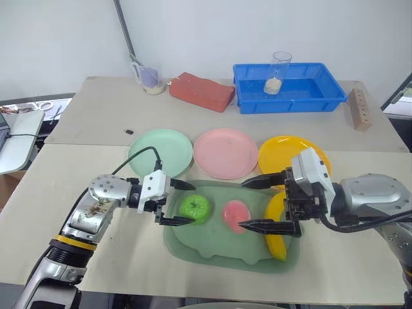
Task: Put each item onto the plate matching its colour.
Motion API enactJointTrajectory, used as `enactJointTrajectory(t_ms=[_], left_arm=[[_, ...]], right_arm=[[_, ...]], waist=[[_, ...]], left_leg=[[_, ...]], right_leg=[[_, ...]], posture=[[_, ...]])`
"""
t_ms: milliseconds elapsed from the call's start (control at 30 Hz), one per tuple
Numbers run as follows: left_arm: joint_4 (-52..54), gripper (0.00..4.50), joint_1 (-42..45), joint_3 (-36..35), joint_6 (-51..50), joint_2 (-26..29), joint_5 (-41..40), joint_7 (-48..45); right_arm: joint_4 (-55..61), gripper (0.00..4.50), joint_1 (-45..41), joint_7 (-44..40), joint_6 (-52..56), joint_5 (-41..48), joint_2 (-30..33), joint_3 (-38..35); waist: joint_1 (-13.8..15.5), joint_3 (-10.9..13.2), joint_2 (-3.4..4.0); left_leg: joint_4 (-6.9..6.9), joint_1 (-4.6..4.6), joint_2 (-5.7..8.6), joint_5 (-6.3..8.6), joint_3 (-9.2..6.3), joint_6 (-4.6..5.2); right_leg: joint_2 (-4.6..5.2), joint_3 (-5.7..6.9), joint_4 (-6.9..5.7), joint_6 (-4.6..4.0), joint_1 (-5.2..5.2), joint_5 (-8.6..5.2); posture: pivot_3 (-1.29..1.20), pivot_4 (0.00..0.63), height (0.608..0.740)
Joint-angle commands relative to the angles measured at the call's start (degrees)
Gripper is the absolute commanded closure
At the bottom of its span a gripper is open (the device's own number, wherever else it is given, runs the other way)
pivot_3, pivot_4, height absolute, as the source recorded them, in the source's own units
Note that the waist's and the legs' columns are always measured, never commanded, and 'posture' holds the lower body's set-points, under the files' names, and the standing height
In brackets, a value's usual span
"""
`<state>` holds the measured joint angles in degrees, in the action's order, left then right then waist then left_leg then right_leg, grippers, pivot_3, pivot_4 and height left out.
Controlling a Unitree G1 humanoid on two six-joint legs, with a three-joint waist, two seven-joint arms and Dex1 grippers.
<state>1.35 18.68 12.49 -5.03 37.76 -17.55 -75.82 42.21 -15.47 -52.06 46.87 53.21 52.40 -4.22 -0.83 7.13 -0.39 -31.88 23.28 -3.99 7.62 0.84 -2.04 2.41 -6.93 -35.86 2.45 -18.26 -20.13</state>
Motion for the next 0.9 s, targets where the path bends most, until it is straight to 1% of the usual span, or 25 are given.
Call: enactJointTrajectory(t_ms=[33, 67, 133, 167, 200, 233, 267, 300, 400, 500, 600, 700, 767, 800, 900], left_arm=[[0.4, 0.0, 0.2, 0.5, 1.4, -0.7, 0.9, 0.2], [0.6, 0.0, 0.2, 0.5, 1.1, -0.9, 0.9, 0.4], [1.4, 0.54, 0.2, 0.0, 0.2, -0.9, 0.4, 0.7], [1.9, 0.72, 0.2, -0.3, -0.4, -0.8, 0.1, 0.8], [2.4, 1.25, 0.3, -0.6, -0.9, -0.7, -0.1, 1.1], [3.0, 1.65, 0.2, -0.8, -1.4, -0.4, -0.2, 1.4], [3.5, 1.96, 0.2, -1.1, -2.0, -0.2, -0.3, 1.7], [4.4, 2.11, 0.1, -1.7, -2.9, -0.1, -0.6, 2.6], [6.8, 2.11, 0.2, -4.5, -7.5, 0.5, -2.4, 5.5], [7.1, 2.11, 2.3, -9.4, -14.5, 0.5, -5.5, 10.5], [2.5, 2.11, 4.9, -15.0, -18.6, -0.8, -5.9, 18.5], [-2.6, 2.11, 7.6, -18.9, -20.8, -2.7, -4.0, 27.7], [-5.7, 2.11, 8.9, -20.1, -21.1, -3.8, -2.5, 32.2], [-7.4, 2.11, 9.4, -20.5, -20.7, -4.4, -1.8, 34.1], [-12.1, 2.11, 10.9, -20.8, -19.2, -6.0, -0.2, 37.7]], right_arm=[[2.4, 0.04, -0.5, 1.6, 0.6, 2.6, 0.6, -2.0], [2.3, 0.04, -0.4, 1.7, 0.5, 2.6, 0.7, -2.0], [1.9, 0.0, 0.1, 1.5, -0.2, 2.0, 1.1, -1.9], [1.6, 0.0, 0.2, 1.3, -0.5, 1.7, 1.1, -1.8], [1.3, 0.0, 0.0, 1.3, -0.7, 1.5, 1.0, -1.5], [0.7, 0.0, -0.4, 1.4, -1.0, 1.2, 0.7, -1.1], [0.1, 0.0, -0.9, 1.4, -1.2, 0.9, 0.3, -0.6], [-0.6, 0.0, -1.5, 1.4, -1.7, 0.2, -0.2, -0.1], [-2.8, 0.0, -3.9, 1.7, -3.3, -2.2, -2.3, 1.9], [-5.2, 0.0, -8.4, 4.3, -2.9, -3.5, -5.9, 3.8], [-8.2, 0.0, -14.2, 8.2, -2.0, -7.5, -10.3, 7.5], [-11.5, 0.0, -19.9, 12.9, -0.8, -10.1, -15.9, 10.2], [-13.2, 0.0, -22.8, 15.7, 0.3, -11.0, -19.2, 11.1], [-14.0, 0.0, -23.9, 16.7, 0.8, -11.5, -20.5, 11.4], [-15.4, 0.0, -25.5, 18.2, 1.0, -13.7, -22.6, 12.8]], waist=[[0.0, 0.0, -0.01], [0.1, 0.0, -0.01], [0.1, 0.0, -0.03], [0.1, 0.0, -0.03], [0.1, 0.0, -0.03], [0.0, 0.0, -0.03], [0.0, 0.0, -0.04], [0.0, 0.0, -0.04], [-0.1, 0.0, -0.06], [-0.2, 0.1, -0.1], [-0.2, 0.0, -0.06], [-0.2, 0.0, 0.06], [-0.1, 0.0, 0.07], [0.0, 0.0, 0.07], [0.3, 0.0, 0.04]], left_leg=[[0.0, -0.01, 0.0, 0.0, 0.0, 0.0], [-0.01, -0.01, 0.0, 0.0, 0.0, 0.0], [-0.02, -0.03, 0.0, 0.0, -0.01, 0.0], [-0.03, -0.04, 0.0, 0.0, -0.01, 0.0], [-0.02, -0.04, 0.0, 0.0, -0.01, 0.0], [-0.02, -0.03, 0.0, 0.0, -0.01, 0.0], [-0.02, -0.01, 0.0, 0.0, -0.01, 0.0], [-0.02, -0.02, 0.0, 0.0, -0.01, 0.0], [-0.01, -0.04, 0.0, 0.0, -0.02, 0.01], [0.0, -0.04, -0.01, 0.0, -0.05, 0.01], [-0.01, -0.04, -0.01, 0.0, -0.15, 0.01], [-0.01, -0.12, 0.0, 0.0, -0.18, 0.01], [-0.01, -0.07, 0.0, 0.0, -0.18, 0.02], [-0.01, -0.01, 0.01, 0.0, -0.18, 0.02], [-0.02, -0.02, 0.01, 0.0, -0.19, 0.02]], right_leg=[[0.0, 0.0, 0.0, 0.0, 0.0, 0.0], [0.0, 0.01, 0.0, 0.0, 0.0, 0.0], [0.01, 0.02, 0.0, 0.01, -0.01, 0.0], [0.01, 0.02, 0.01, 0.01, -0.02, 0.0], [0.01, 0.02, 0.01, 0.01, -0.01, 0.0], [0.01, 0.02, 0.01, 0.01, -0.01, 0.0], [0.01, 0.02, 0.0, 0.01, 0.0, 0.0], [0.0, 0.02, 0.0, 0.01, 0.0, 0.0], [0.0, 0.02, -0.01, 0.02, 0.0, -0.01], [-0.03, 0.02, -0.05, 0.03, -0.01, -0.01], [-0.08, 0.05, -0.09, 0.2, -0.03, -0.11], [-0.08, 0.08, -0.07, 0.35, -0.1, -0.19], [-0.09, 0.08, -0.1, 0.28, -0.03, -0.15], [-0.09, 0.08, -0.15, 0.12, -0.04, -0.05], [-0.1, 0.11, -0.17, 0.06, -0.09, -0.01]], posture=[[0.0, 0.15, 0.74], [0.0, 0.15, 0.74], [0.0, 0.15, 0.74], [0.0, 0.15, 0.74], [0.0, 0.15, 0.74], [0.0, 0.15, 0.74], [0.0, 0.15, 0.74], [0.0, 0.15, 0.74], [0.0, 0.15, 0.74], [0.0, 0.15, 0.74], [0.0, 0.15, 0.74], [0.0, 0.15, 0.74], [0.0, 0.15, 0.74], [0.0, 0.15, 0.74], [0.0, 0.15, 0.74]])
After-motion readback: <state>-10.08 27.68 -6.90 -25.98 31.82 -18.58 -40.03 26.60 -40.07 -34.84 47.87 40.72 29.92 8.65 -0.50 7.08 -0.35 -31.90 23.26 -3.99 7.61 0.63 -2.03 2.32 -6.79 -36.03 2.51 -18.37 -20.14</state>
